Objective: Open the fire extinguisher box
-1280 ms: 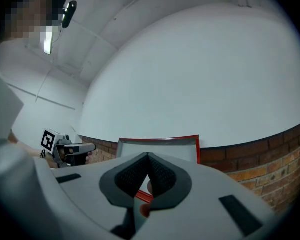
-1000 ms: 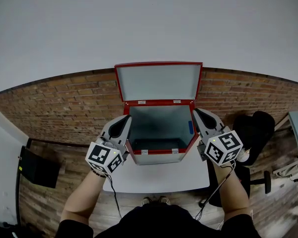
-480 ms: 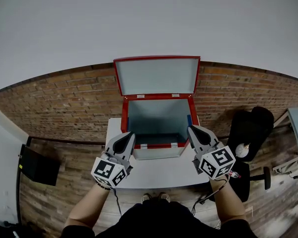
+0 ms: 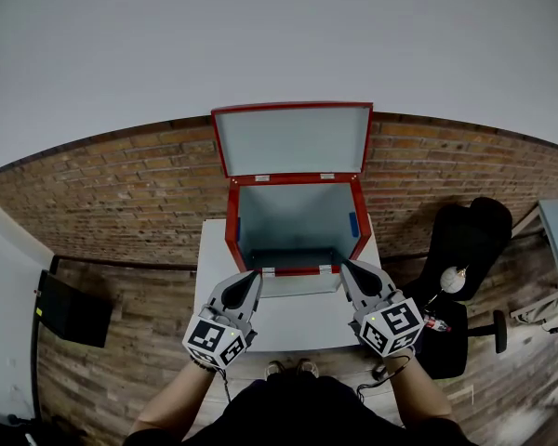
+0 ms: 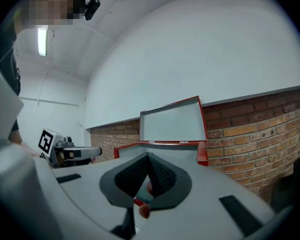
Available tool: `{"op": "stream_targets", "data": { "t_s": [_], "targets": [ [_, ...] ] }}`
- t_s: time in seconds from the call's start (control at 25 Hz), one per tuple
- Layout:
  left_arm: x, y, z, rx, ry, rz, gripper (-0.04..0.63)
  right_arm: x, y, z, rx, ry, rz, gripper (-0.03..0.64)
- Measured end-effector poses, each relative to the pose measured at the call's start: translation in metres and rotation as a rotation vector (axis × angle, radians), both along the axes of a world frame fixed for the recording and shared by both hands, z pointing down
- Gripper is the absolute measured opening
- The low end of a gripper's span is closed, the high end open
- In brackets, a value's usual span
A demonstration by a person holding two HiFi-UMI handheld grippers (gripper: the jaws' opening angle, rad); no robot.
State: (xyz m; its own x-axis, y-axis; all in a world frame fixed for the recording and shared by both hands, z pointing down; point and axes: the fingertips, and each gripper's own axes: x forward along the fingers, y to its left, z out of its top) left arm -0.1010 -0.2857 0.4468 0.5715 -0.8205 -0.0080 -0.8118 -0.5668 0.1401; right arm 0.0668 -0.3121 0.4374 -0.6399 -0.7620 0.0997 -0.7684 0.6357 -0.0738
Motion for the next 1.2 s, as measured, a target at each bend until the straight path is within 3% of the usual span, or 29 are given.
{"op": "stream_targets", "data": {
  "t_s": [1.2],
  "targets": [
    [0.018,0.029,0.058,-0.088,0.027,0.011,0.048,-0.012,0.018,0.061,-0.056,0.044,-0.001,0.018]
  ]
}}
